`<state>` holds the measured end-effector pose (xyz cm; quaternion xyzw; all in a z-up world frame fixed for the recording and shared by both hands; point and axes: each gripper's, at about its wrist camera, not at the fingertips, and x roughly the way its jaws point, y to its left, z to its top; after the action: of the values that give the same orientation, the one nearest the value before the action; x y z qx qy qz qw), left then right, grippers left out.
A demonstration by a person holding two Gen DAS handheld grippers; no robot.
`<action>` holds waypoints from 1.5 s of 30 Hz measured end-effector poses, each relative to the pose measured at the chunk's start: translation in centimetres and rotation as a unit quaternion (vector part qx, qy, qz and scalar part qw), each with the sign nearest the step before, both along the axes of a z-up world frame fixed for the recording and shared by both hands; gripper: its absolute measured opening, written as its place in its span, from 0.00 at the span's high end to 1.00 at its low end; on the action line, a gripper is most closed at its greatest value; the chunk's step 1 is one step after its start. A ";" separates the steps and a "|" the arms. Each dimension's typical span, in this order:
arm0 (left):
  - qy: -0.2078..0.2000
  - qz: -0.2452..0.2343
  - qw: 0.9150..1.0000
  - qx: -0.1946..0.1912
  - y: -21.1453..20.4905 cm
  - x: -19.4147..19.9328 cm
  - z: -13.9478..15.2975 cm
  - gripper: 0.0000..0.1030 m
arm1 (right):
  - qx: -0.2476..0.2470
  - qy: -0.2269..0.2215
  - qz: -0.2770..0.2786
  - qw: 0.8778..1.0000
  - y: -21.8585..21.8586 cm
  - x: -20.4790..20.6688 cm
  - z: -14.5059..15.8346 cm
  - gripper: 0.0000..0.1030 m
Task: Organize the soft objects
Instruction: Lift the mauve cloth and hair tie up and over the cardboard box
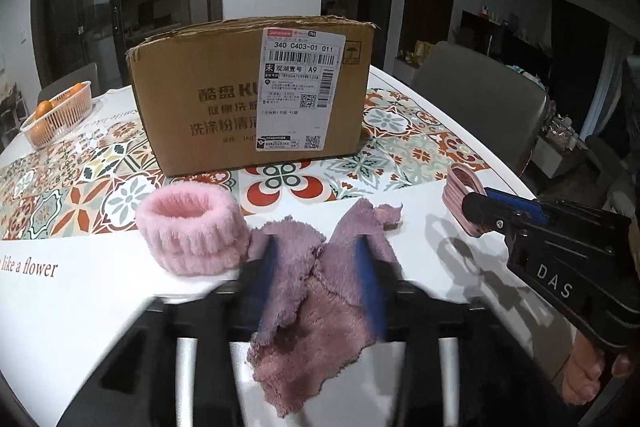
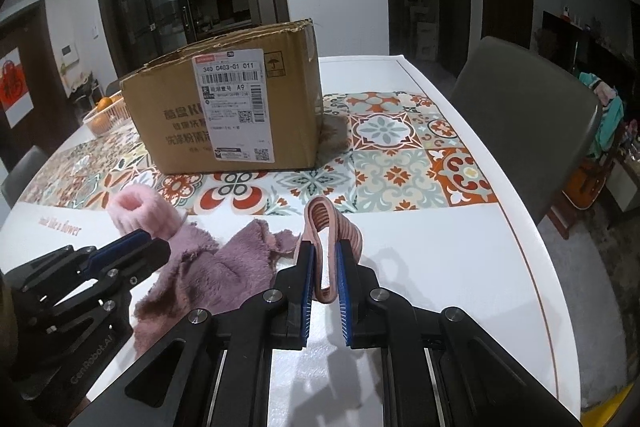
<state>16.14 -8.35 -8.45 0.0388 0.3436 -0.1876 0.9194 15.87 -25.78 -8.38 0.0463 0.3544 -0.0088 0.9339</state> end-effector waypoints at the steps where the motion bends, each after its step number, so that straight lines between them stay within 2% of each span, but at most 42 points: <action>1: 0.002 -0.002 1.000 -0.004 0.1 -0.1 -0.2 0.41 | 0.001 0.001 0.001 1.000 0.1 0.0 0.0 0.87; 10: 0.054 -0.009 0.998 0.007 -0.8 1.3 -2.8 0.34 | 0.011 0.014 -0.004 1.000 -0.2 0.0 -1.2 0.87; 16: 0.064 -0.008 0.997 0.039 -2.2 2.4 -4.0 0.34 | 0.021 0.022 -0.003 1.000 -0.6 0.3 -2.0 0.87; 18: 0.069 -0.008 0.997 0.039 -2.4 2.7 -4.2 0.34 | 0.024 0.023 -0.004 0.999 -0.8 0.3 -2.1 0.87; 20: 0.068 -0.006 0.997 0.041 -2.5 2.8 -4.2 0.40 | 0.026 0.023 -0.005 0.999 -0.9 0.3 -2.2 0.87; 22: 0.067 -0.005 0.997 0.047 -2.6 2.9 -4.2 0.53 | 0.030 0.023 -0.004 0.999 -0.9 0.3 -2.2 0.87; 23: 0.067 -0.004 0.997 0.045 -2.6 2.9 -4.2 0.57 | 0.032 0.023 -0.004 0.999 -0.9 0.3 -2.1 0.87; 25: 0.067 -0.002 0.997 0.038 -2.3 3.0 -4.1 0.72 | 0.034 0.023 -0.004 0.999 -0.8 0.3 -2.1 0.87; 28: 0.063 -0.003 0.997 0.034 -2.1 2.9 -3.9 0.79 | 0.035 0.022 -0.003 0.999 -0.6 0.2 -2.0 0.87; 33: 0.048 -0.007 0.999 0.018 -1.5 2.2 -2.7 0.80 | 0.035 0.016 0.004 0.999 -0.1 -0.2 -1.4 0.87; 45: -0.007 0.004 1.000 -0.017 0.8 0.5 2.7 0.80 | 0.038 -0.019 0.008 0.999 1.0 -1.4 1.8 0.87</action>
<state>16.64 -7.56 -5.71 0.0234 0.3342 -0.1895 0.9230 14.48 -24.82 -6.60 0.0797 0.3370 0.0129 0.9380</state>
